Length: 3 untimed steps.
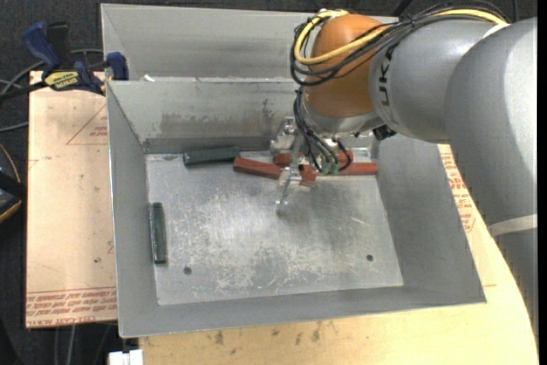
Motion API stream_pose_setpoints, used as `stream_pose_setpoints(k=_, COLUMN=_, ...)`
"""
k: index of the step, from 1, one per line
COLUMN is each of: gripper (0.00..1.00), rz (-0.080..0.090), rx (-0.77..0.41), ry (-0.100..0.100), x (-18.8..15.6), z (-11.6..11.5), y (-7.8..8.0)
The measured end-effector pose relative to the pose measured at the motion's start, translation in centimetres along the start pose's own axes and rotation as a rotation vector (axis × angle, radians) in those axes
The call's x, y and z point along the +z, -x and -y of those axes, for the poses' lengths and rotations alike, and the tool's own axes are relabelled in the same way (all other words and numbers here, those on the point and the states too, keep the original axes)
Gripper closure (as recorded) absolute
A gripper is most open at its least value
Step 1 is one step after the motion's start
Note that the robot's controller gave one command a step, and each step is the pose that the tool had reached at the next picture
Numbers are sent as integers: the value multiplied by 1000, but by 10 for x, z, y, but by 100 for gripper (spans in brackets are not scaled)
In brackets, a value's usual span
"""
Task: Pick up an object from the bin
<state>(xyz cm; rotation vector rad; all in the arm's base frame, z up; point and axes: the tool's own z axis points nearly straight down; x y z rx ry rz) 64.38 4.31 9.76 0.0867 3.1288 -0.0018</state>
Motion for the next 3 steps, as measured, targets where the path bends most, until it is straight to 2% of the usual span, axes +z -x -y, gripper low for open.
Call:
stream_pose_setpoints(k=1, gripper=100, rz=3, rx=75, ry=9, x=19, z=25, y=16)
stream_pose_setpoints(k=2, gripper=100, rz=3, rx=74, ry=9, x=19, z=25, y=16)
stream_pose_setpoints(k=3, gripper=100, rz=1, rx=24, ry=2, x=-180, z=22, y=16)
